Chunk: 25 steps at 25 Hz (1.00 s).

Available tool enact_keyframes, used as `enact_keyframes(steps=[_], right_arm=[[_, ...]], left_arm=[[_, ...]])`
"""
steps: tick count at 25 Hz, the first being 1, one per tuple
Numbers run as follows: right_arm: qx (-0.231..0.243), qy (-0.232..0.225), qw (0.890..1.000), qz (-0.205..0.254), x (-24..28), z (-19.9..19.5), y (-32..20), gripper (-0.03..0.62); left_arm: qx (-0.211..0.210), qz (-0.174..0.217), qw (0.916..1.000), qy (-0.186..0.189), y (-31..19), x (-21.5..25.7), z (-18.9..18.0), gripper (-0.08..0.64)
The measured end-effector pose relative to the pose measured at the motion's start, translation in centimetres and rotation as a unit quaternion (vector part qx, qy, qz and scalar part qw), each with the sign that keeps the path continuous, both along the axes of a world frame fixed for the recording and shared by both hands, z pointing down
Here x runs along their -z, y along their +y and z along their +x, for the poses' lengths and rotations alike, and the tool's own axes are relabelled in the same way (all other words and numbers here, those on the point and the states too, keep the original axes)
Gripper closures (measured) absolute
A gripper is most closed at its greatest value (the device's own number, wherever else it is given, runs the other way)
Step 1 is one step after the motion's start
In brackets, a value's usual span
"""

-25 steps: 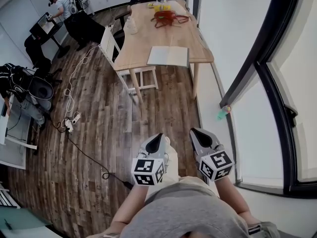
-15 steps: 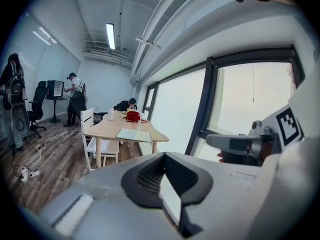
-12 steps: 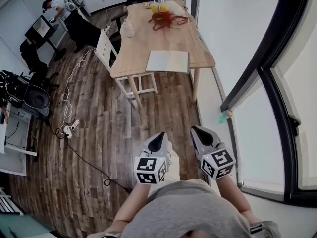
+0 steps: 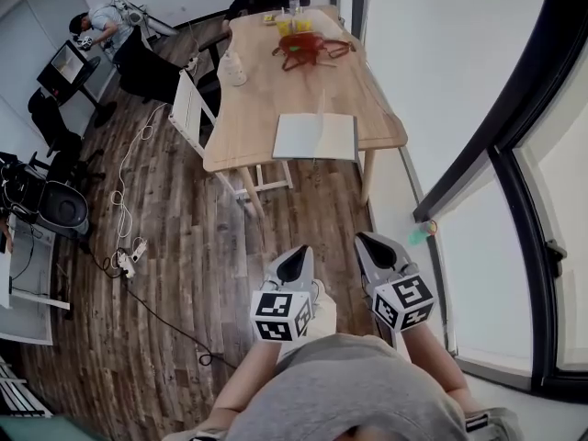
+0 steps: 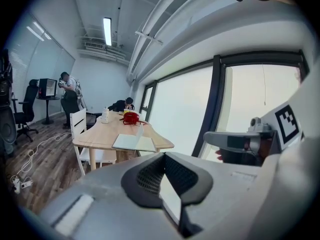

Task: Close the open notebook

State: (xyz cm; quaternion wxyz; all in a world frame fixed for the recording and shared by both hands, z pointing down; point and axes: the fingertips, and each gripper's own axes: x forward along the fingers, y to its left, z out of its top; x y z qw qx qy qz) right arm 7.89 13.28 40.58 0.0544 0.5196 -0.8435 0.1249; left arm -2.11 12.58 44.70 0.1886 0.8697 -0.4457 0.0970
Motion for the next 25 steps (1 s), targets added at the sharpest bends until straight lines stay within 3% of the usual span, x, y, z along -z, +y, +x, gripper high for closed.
enact_keyframes(steps=[12, 25], right_arm=[[-0.009, 0.006, 1.000, 0.003, 0.6, -0.3, -10.5, 0.592], [-0.020, 0.014, 1.000, -0.001, 0.0, -0.7, -19.6, 0.592]], left_arm=[[-0.005, -0.001, 1.0000, 0.002, -10.6, 0.1, -0.5, 0.555], [-0.014, -0.008, 0.9999, -0.006, -18.7, -0.7, -1.3, 0.555]])
